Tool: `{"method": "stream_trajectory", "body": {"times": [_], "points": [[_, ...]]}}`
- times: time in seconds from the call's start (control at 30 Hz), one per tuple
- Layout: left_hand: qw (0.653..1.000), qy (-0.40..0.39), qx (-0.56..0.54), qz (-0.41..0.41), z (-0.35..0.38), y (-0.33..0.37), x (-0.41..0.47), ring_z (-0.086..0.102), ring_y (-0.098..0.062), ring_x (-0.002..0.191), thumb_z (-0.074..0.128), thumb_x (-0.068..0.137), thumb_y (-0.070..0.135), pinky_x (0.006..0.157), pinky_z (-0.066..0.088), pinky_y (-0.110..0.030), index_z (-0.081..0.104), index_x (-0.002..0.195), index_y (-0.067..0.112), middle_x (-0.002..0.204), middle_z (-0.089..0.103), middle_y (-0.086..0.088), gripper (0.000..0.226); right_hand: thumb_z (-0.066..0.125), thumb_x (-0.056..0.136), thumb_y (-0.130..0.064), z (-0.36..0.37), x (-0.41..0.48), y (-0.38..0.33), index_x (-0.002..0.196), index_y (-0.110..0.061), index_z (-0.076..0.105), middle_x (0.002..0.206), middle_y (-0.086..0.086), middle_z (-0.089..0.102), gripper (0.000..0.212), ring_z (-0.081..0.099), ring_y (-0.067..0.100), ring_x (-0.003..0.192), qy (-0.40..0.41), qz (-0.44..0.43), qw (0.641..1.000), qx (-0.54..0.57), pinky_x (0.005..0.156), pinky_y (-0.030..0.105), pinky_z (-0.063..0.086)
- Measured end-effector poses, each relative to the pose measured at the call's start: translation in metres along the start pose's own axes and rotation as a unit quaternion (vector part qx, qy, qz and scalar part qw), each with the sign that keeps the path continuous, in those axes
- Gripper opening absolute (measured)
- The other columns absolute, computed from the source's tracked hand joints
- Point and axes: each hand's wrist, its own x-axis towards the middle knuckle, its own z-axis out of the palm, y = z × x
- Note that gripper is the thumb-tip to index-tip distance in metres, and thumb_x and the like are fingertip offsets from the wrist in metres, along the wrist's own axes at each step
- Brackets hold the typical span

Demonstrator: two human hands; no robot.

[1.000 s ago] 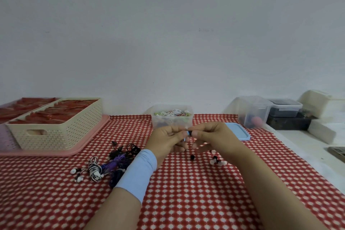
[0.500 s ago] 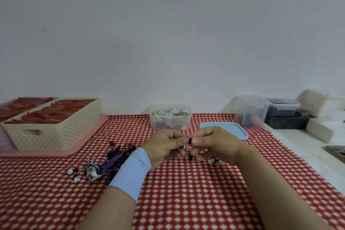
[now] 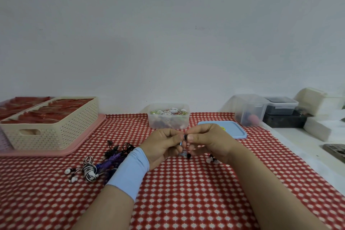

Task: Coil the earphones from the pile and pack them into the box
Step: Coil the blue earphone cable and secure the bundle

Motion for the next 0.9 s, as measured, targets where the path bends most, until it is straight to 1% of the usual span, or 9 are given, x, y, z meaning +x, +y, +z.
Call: {"method": "stream_trajectory", "body": {"times": [0.07,0.17,0.33,0.47,0.57,0.63,0.77,0.9], "points": [[1.0,-0.011,-0.019,0.0,0.0016,0.0014,-0.0009,0.061,-0.006,0.054,0.065,0.078,0.016,0.052,0.053,-0.015,0.067,0.092,0.001,0.07,0.068,-0.006,0.021,0.078,0.071,-0.019,0.0012,-0.0006,-0.0008,0.088,-0.008,0.079,0.084,0.015,0.073,0.02,0.066,0.018,0.07,-0.011,-0.019,1.0,0.016,0.065,0.033,0.057],[0.999,-0.035,-0.037,-0.005,0.0068,0.0034,-0.002,0.06,-0.005,0.051,0.062,0.079,0.015,0.05,0.052,-0.013,0.066,0.092,0.001,0.066,0.067,-0.004,0.019,0.076,0.072,-0.018,-0.0006,-0.0018,-0.002,0.081,-0.01,0.08,0.081,0.015,0.073,0.013,0.067,0.02,0.07,-0.029,-0.04,0.999,0.022,0.065,0.033,0.058],[0.998,-0.048,-0.044,-0.022,0.0033,0.0031,-0.0023,0.06,-0.004,0.052,0.062,0.08,0.013,0.051,0.053,-0.012,0.067,0.101,0.001,0.067,0.066,-0.003,0.024,0.076,0.072,-0.014,-0.0002,0.0005,0.0008,0.079,-0.008,0.079,0.078,0.02,0.071,0.009,0.063,0.022,0.058,-0.014,-0.056,0.998,0.005,0.059,0.032,0.056],[0.999,-0.013,-0.031,0.002,0.0014,0.0026,0.0008,0.061,-0.006,0.055,0.062,0.083,0.016,0.053,0.053,-0.014,0.068,0.096,0.004,0.07,0.066,-0.003,0.019,0.078,0.072,-0.012,0.004,0.0025,0.0016,0.085,-0.005,0.078,0.077,0.019,0.072,0.014,0.065,0.022,0.058,0.02,-0.063,0.997,0.032,0.056,0.034,0.058],[0.999,0.025,-0.012,0.032,0.0018,0.0028,0.0028,0.063,-0.01,0.057,0.06,0.091,0.01,0.053,0.054,-0.017,0.069,0.091,0.004,0.074,0.068,-0.005,0.011,0.073,0.084,-0.001,0.0047,0.0028,0.0009,0.095,-0.001,0.075,0.079,0.02,0.071,0.011,0.066,0.021,0.06,0.055,-0.069,0.995,0.037,0.054,0.033,0.059],[0.998,0.042,0.003,0.044,0.0015,0.0034,0.0029,0.064,-0.011,0.058,0.059,0.093,0.008,0.054,0.055,-0.018,0.068,0.093,0.003,0.074,0.069,-0.006,0.01,0.069,0.089,-0.002,0.0059,0.0024,-0.0004,0.098,-0.001,0.076,0.083,0.02,0.073,0.012,0.066,0.02,0.061,0.063,-0.073,0.995,0.03,0.053,0.032,0.058],[0.995,0.069,0.043,0.06,-0.0008,0.0035,0.002,0.066,-0.016,0.062,0.063,0.092,0.006,0.056,0.056,-0.021,0.069,0.097,0.002,0.076,0.071,-0.008,0.009,0.069,0.09,-0.002,0.0078,0.0005,-0.0037,0.094,-0.01,0.079,0.085,0.016,0.075,0.014,0.067,0.018,0.062,0.069,-0.068,0.995,0.005,0.053,0.031,0.058],[0.992,0.08,0.073,0.07,-0.0009,0.0031,0.0012,0.067,-0.018,0.063,0.064,0.091,0.004,0.058,0.057,-0.023,0.07,0.096,0.002,0.077,0.072,-0.009,0.008,0.071,0.088,0.0,0.0075,-0.0002,-0.005,0.092,-0.009,0.079,0.085,0.015,0.077,0.013,0.069,0.017,0.062,0.081,-0.062,0.995,-0.019,0.053,0.029,0.058]]}}
